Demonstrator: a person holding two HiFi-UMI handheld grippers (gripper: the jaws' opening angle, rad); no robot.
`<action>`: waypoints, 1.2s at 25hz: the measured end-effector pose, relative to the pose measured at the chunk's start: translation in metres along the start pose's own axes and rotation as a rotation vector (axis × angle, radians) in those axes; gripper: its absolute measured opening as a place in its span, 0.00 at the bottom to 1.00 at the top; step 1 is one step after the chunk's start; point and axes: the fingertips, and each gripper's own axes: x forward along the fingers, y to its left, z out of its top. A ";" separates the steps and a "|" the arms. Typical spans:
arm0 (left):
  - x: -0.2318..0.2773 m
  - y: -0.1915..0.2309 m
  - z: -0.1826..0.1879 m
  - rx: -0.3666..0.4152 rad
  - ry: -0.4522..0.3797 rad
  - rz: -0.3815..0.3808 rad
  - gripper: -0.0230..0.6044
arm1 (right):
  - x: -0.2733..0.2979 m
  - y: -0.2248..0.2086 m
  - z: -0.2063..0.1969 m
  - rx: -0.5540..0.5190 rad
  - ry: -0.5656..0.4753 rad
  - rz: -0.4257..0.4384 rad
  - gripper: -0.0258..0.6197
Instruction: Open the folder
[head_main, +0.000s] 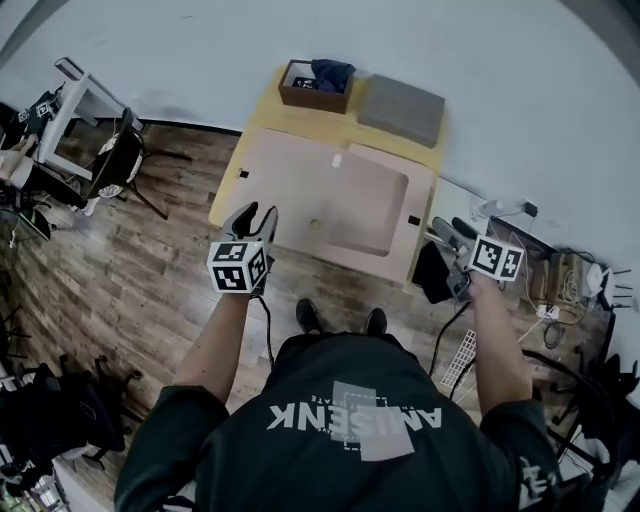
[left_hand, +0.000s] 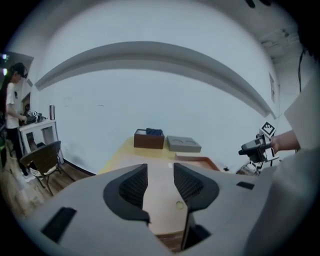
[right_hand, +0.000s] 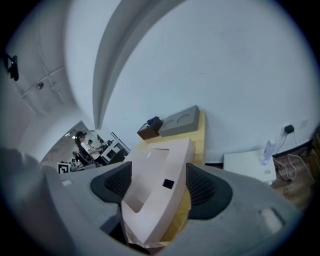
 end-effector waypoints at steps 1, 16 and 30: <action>-0.006 -0.008 0.011 -0.022 -0.029 -0.024 0.29 | -0.008 0.010 0.007 -0.034 -0.019 0.019 0.55; -0.079 -0.103 0.136 -0.094 -0.270 -0.214 0.04 | -0.119 0.119 0.106 -0.418 -0.308 0.069 0.45; -0.112 -0.117 0.174 -0.003 -0.320 -0.142 0.04 | -0.157 0.173 0.130 -0.591 -0.414 0.036 0.11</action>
